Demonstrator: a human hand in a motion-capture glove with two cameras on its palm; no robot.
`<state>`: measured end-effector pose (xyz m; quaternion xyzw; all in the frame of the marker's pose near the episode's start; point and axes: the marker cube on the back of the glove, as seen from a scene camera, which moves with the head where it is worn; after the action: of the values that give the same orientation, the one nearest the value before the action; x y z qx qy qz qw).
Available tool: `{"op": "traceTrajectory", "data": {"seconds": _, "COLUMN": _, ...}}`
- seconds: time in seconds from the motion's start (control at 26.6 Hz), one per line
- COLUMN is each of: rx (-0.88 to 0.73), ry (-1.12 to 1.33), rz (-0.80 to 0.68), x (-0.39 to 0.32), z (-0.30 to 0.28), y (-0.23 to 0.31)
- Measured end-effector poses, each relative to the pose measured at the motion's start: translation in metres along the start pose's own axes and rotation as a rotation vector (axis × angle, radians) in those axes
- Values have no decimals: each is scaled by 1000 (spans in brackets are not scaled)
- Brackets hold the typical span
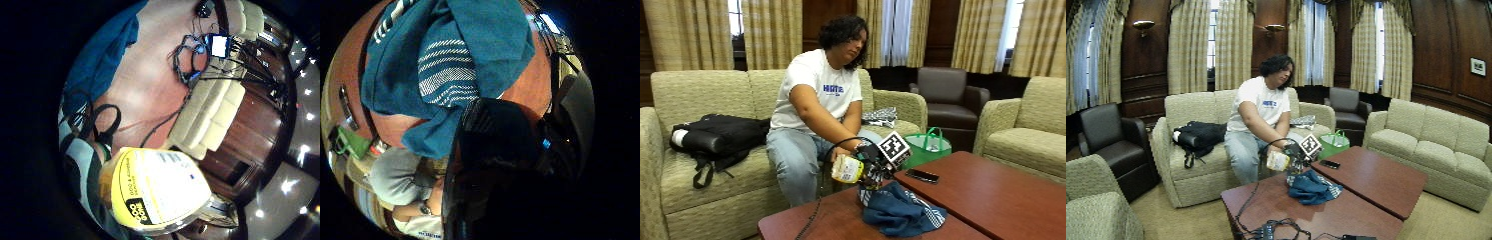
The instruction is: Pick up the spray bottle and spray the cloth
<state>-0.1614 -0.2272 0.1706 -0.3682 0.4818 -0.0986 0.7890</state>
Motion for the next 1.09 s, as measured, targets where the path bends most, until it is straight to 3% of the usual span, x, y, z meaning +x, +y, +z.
{"op": "traceTrajectory", "data": {"seconds": 0.3, "rx": -17, "ry": -83, "rz": -46, "x": -1, "z": -14, "y": 7}}
{"op": "traceTrajectory", "data": {"seconds": 0.56, "rx": 143, "ry": -302, "rz": 6, "x": 65, "z": -82, "y": 16}}
{"op": "traceTrajectory", "data": {"seconds": 0.79, "rx": 281, "ry": -494, "rz": -35, "x": 86, "z": -134, "y": 32}}
{"op": "traceTrajectory", "data": {"seconds": 1.09, "rx": 426, "ry": -1086, "rz": -151, "x": 55, "z": -179, "y": 25}}
